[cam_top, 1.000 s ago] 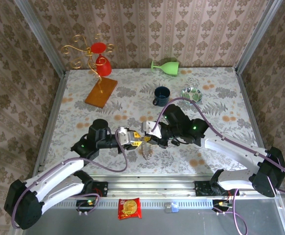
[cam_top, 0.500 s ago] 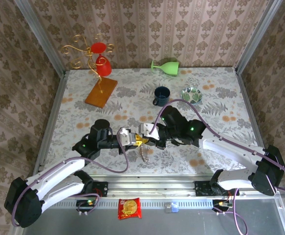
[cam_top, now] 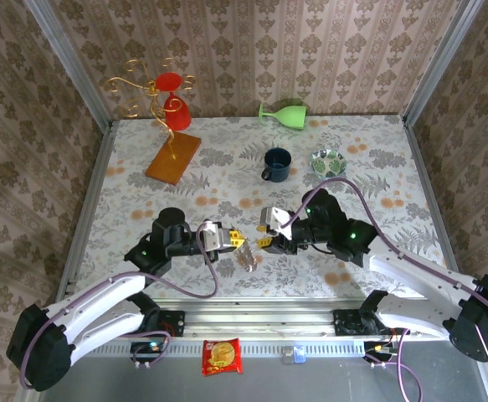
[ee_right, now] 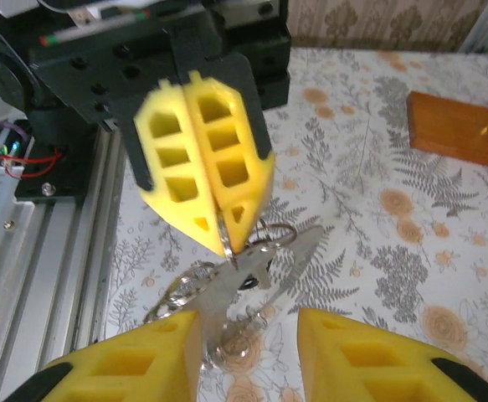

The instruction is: Put the keys on the keyring

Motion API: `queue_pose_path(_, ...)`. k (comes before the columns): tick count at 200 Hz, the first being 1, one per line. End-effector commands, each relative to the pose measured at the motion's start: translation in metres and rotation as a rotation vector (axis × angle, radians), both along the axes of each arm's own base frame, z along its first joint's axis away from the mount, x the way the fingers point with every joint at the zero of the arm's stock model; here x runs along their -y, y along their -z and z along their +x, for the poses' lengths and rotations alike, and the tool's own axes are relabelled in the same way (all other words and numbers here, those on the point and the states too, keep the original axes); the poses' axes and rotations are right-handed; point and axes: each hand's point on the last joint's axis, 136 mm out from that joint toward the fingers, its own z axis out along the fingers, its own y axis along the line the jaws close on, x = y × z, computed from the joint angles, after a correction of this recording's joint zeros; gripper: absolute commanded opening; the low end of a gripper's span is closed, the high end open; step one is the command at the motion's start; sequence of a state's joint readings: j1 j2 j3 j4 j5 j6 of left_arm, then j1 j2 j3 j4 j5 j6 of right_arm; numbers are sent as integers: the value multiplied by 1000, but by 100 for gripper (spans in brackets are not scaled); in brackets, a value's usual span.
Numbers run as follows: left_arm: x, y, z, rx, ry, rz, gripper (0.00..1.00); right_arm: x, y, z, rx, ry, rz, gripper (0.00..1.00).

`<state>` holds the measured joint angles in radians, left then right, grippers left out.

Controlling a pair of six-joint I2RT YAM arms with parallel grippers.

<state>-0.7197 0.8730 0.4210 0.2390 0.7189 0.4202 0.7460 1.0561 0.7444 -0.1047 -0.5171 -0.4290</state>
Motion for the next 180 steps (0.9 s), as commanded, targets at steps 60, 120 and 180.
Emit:
queue_pose_path(60, 6, -24, -12, 35, 78, -114, 0, -19, -11, -6, 11, -82, 110, 28)
queue_pose_path(120, 7, -24, -13, 30, 95, -124, 0, -30, -15, -6, 23, -108, 122, 24)
queue_pose_path(180, 6, -23, -7, 32, 50, -120, 12, -33, -15, -4, 31, -106, 95, 0)
